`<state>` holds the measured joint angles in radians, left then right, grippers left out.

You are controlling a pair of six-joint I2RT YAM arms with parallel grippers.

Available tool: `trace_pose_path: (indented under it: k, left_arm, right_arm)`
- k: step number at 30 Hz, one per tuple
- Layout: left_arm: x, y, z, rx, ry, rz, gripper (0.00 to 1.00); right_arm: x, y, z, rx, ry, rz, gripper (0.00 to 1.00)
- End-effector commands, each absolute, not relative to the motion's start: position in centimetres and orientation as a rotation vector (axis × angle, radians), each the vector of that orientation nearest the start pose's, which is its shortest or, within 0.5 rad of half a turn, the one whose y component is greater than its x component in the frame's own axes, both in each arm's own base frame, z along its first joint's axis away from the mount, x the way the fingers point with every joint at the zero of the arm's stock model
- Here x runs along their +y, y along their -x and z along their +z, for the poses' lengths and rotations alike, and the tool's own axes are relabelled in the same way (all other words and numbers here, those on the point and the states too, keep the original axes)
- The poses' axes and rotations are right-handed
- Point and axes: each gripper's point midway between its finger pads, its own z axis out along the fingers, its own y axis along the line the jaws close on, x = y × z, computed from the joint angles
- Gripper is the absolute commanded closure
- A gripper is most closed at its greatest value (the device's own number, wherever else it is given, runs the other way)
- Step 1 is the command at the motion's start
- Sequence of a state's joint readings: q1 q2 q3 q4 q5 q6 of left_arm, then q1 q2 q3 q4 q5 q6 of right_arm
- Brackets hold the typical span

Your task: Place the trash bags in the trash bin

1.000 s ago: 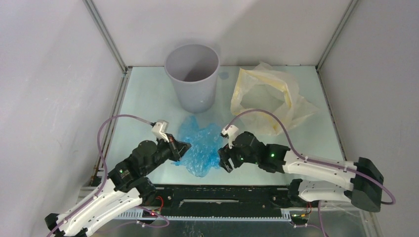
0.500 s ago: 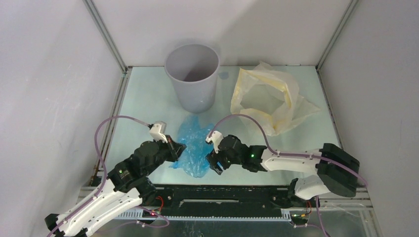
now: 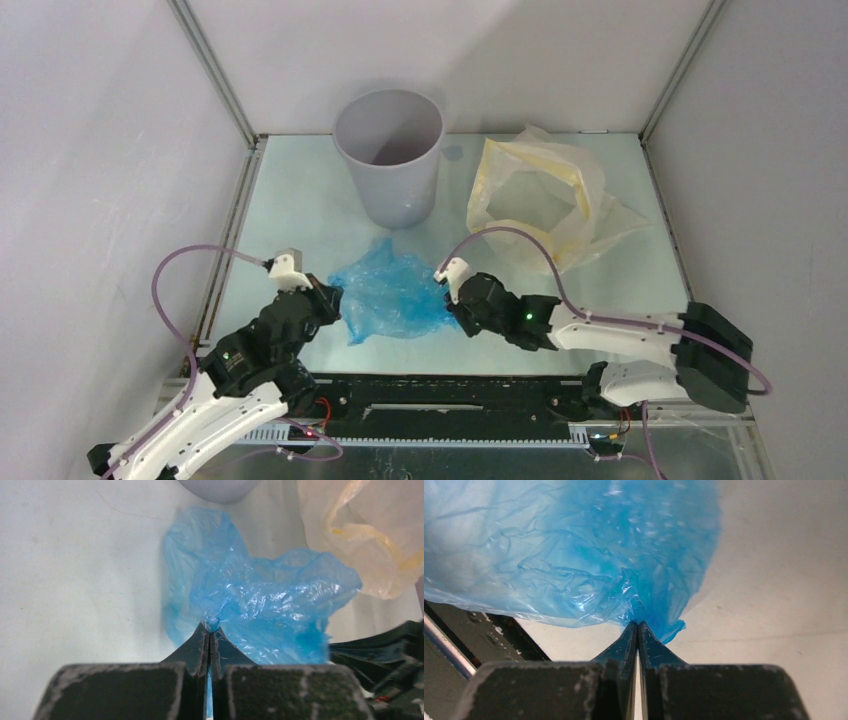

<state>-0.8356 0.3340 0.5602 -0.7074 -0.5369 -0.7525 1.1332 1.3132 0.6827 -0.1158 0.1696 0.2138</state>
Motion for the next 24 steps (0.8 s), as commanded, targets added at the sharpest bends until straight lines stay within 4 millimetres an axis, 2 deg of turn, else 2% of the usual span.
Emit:
trace_pose_path:
  k: [1, 5, 10, 14, 17, 18, 21, 24]
  left_arm:
    - [-7.6, -18.2, 18.9, 1.925, 0.361, -0.400, 1.00]
    - [-6.9, -18.2, 19.5, 1.906, 0.378, -0.386, 1.00]
    - [-6.2, -17.9, 20.5, 1.894, 0.392, -0.373, 1.00]
    - [-6.1, -17.6, 21.6, 1.871, 0.392, -0.407, 1.00]
    - [-7.3, -17.3, 22.9, 1.858, 0.337, -0.499, 1.00]
    - [-8.1, -17.1, 23.5, 1.852, 0.305, -0.554, 1.00]
    - [-11.2, -16.2, 25.6, 1.826, 0.197, -0.748, 1.00]
    - [-14.2, -15.3, 27.3, 1.817, 0.108, -0.914, 1.00]
  right_arm:
    - [26.2, -18.3, 9.5, 2.171, 0.778, 0.366, 0.93]
    - [23.8, -19.0, 11.4, 2.155, 0.662, 0.357, 0.92]
    - [19.6, -20.6, 12.4, 2.167, 0.451, 0.296, 0.91]
    - [17.8, -21.5, 13.5, 2.153, 0.326, 0.346, 0.91]
    - [18.0, -21.6, 14.7, 2.120, 0.322, 0.421, 0.87]
    - [18.6, -21.4, 15.1, 2.107, 0.354, 0.466, 0.81]
    - [21.2, -19.9, 16.4, 2.054, 0.489, 0.648, 0.53]
    - [23.1, -18.6, 17.2, 2.040, 0.537, 0.791, 0.43]
